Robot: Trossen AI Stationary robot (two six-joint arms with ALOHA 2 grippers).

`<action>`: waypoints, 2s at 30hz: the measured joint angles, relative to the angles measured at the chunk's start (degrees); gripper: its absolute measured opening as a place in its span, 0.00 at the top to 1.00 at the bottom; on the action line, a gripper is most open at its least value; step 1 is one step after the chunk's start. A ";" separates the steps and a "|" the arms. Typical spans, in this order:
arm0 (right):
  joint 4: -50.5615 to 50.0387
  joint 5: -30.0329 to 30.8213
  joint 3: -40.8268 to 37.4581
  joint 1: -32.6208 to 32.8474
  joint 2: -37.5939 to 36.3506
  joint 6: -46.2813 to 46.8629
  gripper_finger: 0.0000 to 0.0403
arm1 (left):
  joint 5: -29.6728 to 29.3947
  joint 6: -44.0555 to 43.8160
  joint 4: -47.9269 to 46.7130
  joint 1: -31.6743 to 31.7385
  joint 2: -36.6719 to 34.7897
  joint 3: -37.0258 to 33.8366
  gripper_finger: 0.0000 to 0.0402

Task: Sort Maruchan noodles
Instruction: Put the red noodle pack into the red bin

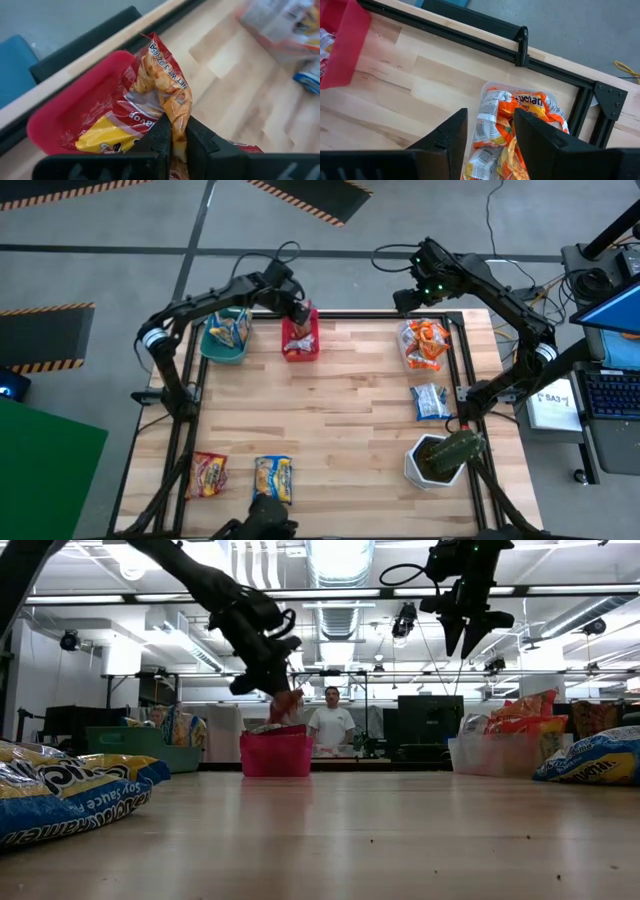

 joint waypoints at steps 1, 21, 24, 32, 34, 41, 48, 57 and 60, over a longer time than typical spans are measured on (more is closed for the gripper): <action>0.02 0.00 0.00 0.00 0.00 0.00 0.63 | -0.35 -0.01 0.74 0.00 0.48 0.00 0.97; 0.63 0.02 0.00 0.00 0.00 0.90 0.64 | 1.48 -3.79 12.38 0.15 6.92 -0.13 0.97; 0.96 0.02 0.00 0.00 0.00 0.90 0.64 | 2.32 -5.39 12.69 0.09 8.34 -0.13 0.96; 1.02 0.02 0.00 0.00 0.00 0.87 0.64 | 2.45 -5.97 12.83 0.09 9.87 -0.13 0.84; 1.02 0.02 0.00 0.00 0.00 0.87 0.64 | 2.45 -5.65 12.52 0.09 9.86 -0.12 0.80; 1.02 0.02 0.00 0.00 0.00 0.85 0.64 | 2.91 -2.89 6.55 0.20 9.83 2.26 0.70; 1.02 0.02 -0.02 0.00 0.00 0.66 0.64 | 2.89 4.97 -5.27 0.20 9.80 9.76 0.68; 1.02 0.02 -0.02 0.00 0.00 0.61 0.64 | 2.90 11.40 -18.01 0.17 9.68 18.60 0.68; 1.02 0.02 -0.02 0.00 0.00 0.61 0.64 | 2.89 13.25 -19.74 0.15 9.65 18.90 0.68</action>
